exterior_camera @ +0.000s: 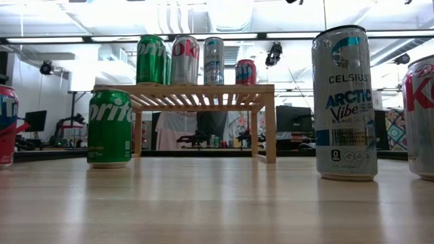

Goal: Place canned beverage on shelf
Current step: Put the green soda can on the shelf

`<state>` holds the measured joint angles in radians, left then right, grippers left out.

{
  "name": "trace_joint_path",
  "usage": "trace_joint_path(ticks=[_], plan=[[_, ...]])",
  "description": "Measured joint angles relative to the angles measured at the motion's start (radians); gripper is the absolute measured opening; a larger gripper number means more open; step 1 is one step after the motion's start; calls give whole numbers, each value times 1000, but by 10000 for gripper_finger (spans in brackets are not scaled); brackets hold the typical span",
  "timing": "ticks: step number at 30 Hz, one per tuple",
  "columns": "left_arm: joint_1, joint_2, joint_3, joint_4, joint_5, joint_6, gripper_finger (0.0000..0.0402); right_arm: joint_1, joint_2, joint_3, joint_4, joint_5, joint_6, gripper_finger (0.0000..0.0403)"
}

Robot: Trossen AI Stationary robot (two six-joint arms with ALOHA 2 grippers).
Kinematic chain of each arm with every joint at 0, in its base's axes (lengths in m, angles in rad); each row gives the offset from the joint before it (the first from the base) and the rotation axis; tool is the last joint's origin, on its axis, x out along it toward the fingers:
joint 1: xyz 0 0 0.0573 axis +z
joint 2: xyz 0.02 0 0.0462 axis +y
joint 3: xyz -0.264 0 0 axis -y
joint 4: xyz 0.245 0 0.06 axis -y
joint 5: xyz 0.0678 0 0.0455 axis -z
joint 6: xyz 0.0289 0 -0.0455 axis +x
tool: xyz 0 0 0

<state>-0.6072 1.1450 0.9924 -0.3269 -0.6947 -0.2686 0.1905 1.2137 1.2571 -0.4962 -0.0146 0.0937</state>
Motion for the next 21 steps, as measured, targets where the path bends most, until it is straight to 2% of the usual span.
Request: trace_joint_path(ticks=[3, 7, 10, 13, 21], plan=[[20, -2, 12, -125, 145, -155, 0, 0, 0, -15, 0, 0, 0, 9], [55, -2, 21, -389, 176, -449, 0, -1, 0, -27, 4, 0, 0, 9], [75, -2, 20, -536, 220, -596, 0, -1, 0, -29, 5, 1, 0, 9], [81, -2, 20, -588, 227, -657, 0, -1, 0, -29, 6, 1, 0, 9], [82, -2, 20, -587, 183, -659, 4, -1, 0, -29, 7, 19, -16, 9]])
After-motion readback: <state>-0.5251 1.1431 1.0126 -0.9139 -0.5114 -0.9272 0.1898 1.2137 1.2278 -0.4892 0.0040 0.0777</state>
